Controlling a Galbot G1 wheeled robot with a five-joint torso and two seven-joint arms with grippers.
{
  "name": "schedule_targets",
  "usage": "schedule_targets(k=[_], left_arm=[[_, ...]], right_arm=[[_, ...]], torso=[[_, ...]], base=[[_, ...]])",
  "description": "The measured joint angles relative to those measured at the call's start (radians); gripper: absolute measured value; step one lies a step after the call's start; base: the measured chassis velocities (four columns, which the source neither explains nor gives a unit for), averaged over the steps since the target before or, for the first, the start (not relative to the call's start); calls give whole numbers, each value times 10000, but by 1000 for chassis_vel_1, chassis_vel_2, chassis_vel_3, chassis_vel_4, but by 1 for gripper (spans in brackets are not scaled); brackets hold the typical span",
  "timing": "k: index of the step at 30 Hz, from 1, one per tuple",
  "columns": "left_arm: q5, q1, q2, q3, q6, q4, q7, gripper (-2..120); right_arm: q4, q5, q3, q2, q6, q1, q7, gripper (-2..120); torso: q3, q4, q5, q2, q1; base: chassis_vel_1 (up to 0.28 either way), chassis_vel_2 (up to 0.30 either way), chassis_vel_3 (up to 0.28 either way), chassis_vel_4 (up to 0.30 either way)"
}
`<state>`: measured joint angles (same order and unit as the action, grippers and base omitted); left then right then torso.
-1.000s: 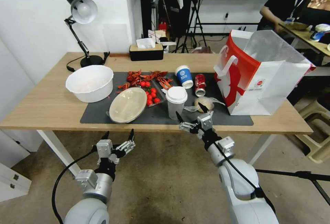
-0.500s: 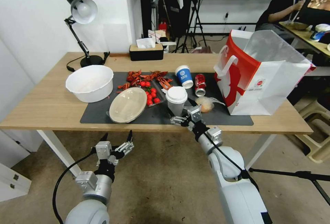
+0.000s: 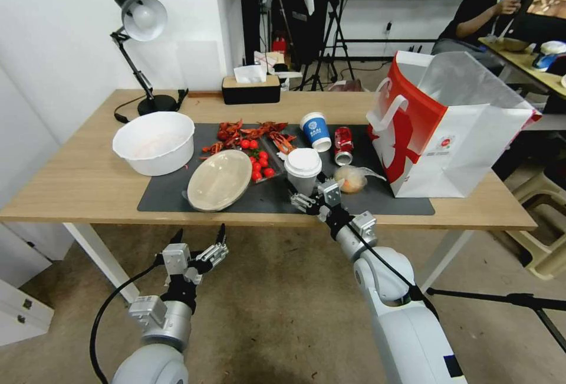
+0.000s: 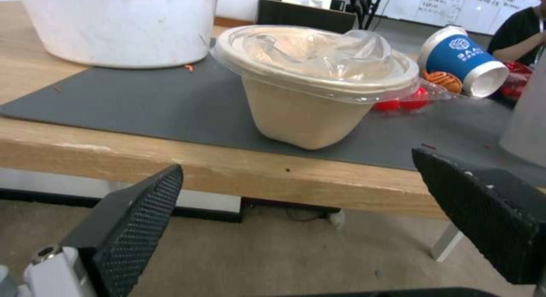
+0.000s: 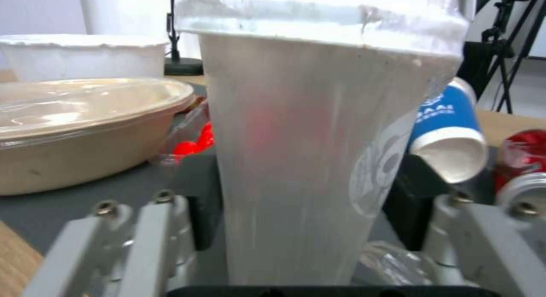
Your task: Pick up the trash from the table and place it into the takeout bag.
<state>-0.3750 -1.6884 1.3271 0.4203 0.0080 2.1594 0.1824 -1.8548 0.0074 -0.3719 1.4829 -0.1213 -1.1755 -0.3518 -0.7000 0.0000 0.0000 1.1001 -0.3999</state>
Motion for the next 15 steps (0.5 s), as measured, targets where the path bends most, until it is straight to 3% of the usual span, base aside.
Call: schedule_targets(k=[3, 9, 11, 12, 15], left_arm=[[35, -22, -19, -2, 8, 59, 8, 100], [57, -22, -30, -2, 15, 141, 29, 100], [78, -52, -10, -17, 17, 181, 33, 100], [78, -52, -10, -17, 17, 181, 33, 100], [118, -104, 9, -19, 18, 234, 32, 100]], right_arm=[[-641, 428, -91, -349, -55, -97, 105, 41], [-1745, 1953, -276, -1348, -708, 348, 657, 31], [-2279, 3450, -432, -2312, -1326, 1026, 1469, 22], [-2279, 3450, -432, -2312, -1326, 1026, 1469, 22], [-2539, 5304, -666, -3258, -1921, 1816, 2711, 14]], torso=[[0, 0, 1, 0, 0], [0, -2, 3, 0, 1], [0, 1, 0, -1, 0], [0, 1, 0, -1, 0], [0, 0, 1, 0, 0]], base=[[0, 0, 0, 0], [0, 0, 0, 0], [0, 0, 0, 0], [0, 0, 0, 0], [0, 0, 0, 0]])
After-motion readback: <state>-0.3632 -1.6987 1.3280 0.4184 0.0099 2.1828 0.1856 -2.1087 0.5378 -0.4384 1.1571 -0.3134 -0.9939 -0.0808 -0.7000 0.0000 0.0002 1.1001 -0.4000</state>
